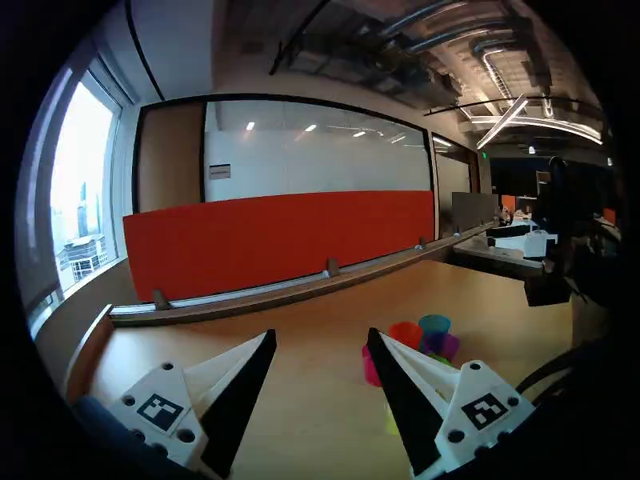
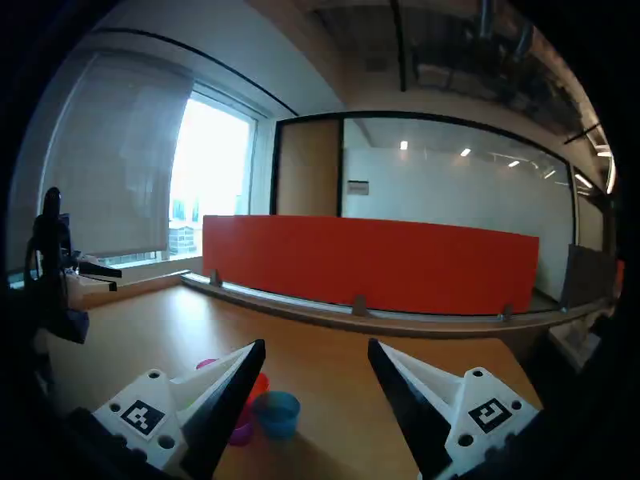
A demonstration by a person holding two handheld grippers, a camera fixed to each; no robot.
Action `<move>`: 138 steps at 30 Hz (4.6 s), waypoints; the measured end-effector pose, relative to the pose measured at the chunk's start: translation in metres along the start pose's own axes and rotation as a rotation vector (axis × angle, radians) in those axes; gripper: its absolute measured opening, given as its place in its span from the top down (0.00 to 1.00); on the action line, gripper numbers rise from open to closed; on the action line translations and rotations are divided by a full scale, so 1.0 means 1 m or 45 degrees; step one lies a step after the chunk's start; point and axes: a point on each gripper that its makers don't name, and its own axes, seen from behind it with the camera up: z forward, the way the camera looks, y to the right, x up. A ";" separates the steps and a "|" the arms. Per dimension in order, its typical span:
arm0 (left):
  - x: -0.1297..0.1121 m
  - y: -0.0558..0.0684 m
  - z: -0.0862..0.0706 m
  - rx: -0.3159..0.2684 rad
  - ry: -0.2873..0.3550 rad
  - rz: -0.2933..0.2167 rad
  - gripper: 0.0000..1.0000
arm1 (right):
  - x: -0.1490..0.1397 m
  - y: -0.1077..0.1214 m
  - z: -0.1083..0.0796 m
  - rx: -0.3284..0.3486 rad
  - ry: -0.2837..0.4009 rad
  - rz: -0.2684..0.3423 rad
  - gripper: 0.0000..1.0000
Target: Pour water
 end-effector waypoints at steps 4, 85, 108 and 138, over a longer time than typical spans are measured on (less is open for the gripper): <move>0.014 0.005 0.001 -0.023 0.016 -0.001 0.16 | 0.009 0.000 0.000 0.035 0.010 0.008 0.01; -0.003 0.091 0.032 -0.722 -0.379 0.297 0.16 | -0.024 -0.046 -0.003 0.748 -0.585 -0.439 0.01; -0.045 0.117 0.038 -0.842 -0.516 0.376 0.16 | -0.051 -0.038 0.005 0.773 -0.670 -0.494 0.01; -0.103 0.151 0.067 -0.949 -0.636 0.412 0.16 | -0.089 -0.039 0.027 0.822 -0.721 -0.523 0.00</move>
